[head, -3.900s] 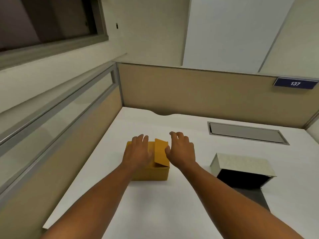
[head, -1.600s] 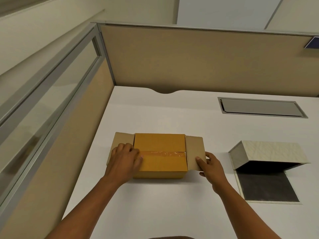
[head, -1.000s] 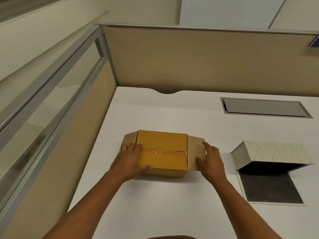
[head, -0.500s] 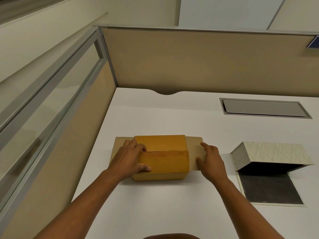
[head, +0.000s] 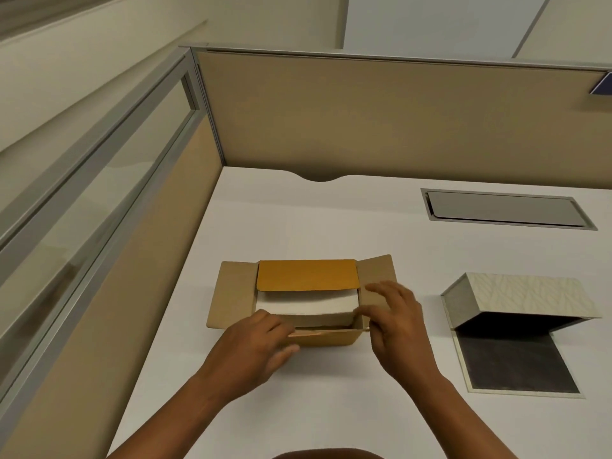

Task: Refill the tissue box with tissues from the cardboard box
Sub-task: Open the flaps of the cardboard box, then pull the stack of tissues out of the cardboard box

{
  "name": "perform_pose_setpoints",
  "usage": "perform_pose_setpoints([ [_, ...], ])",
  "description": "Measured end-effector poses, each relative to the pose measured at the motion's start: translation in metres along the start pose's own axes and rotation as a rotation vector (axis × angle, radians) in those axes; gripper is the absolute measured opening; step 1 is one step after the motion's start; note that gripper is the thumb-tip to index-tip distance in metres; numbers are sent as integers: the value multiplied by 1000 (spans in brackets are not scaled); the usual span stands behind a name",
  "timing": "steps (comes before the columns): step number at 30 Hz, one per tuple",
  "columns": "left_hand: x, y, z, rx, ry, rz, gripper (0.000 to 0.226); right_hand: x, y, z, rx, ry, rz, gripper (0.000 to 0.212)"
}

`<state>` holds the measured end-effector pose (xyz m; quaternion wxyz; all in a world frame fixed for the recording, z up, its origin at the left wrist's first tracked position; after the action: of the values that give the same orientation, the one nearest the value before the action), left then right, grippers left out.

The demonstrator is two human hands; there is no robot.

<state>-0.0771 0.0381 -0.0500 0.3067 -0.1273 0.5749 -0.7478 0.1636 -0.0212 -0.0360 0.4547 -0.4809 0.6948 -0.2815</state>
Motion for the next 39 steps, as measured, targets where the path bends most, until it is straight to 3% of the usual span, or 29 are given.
perform_pose_setpoints([
  [5, -1, -3, 8, 177, -150, -185, 59, 15, 8, -4, -133, -64, -266, 32],
  [9, -25, -5, 10, 190, -171, -157, 45, 24, 16, -9, -139, -34, -401, 34],
  [12, -48, 2, 5, 68, -181, -208, 37, 28, 21, -10, -119, -9, -419, 37],
  [15, -63, 10, -3, 14, -207, -258, 51, 31, 24, -11, -85, -16, -433, 33],
  [19, -80, 10, -10, 46, -185, -54, 68, 34, 30, -12, -54, -26, -427, 24],
  [21, -91, 12, -17, 42, -184, -24, 69, 35, 31, -12, -51, -14, -423, 24],
  [29, -126, 30, -55, 37, -322, -274, 69, 37, 34, -12, -44, -5, -421, 24],
  [34, -132, 40, -69, 31, -298, -389, 67, 38, 36, -10, -60, 16, -416, 24],
  [37, -129, 43, -70, 48, -284, -335, 66, 38, 36, -9, -64, 23, -421, 23],
  [39, -126, 39, -68, 48, -264, -219, 65, 37, 37, -9, -67, 26, -418, 23],
])
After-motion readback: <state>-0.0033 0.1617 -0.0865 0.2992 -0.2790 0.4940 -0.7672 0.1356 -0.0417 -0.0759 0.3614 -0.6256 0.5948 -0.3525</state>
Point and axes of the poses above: each hand's wrist, its own x-axis away from the middle knuckle, its own y-axis out of the palm, z = x × y, the point moved 4 cm from there along -x, towards the middle knuckle, and after that the axes turned 4 degrees about y, right-handed, at the moved point
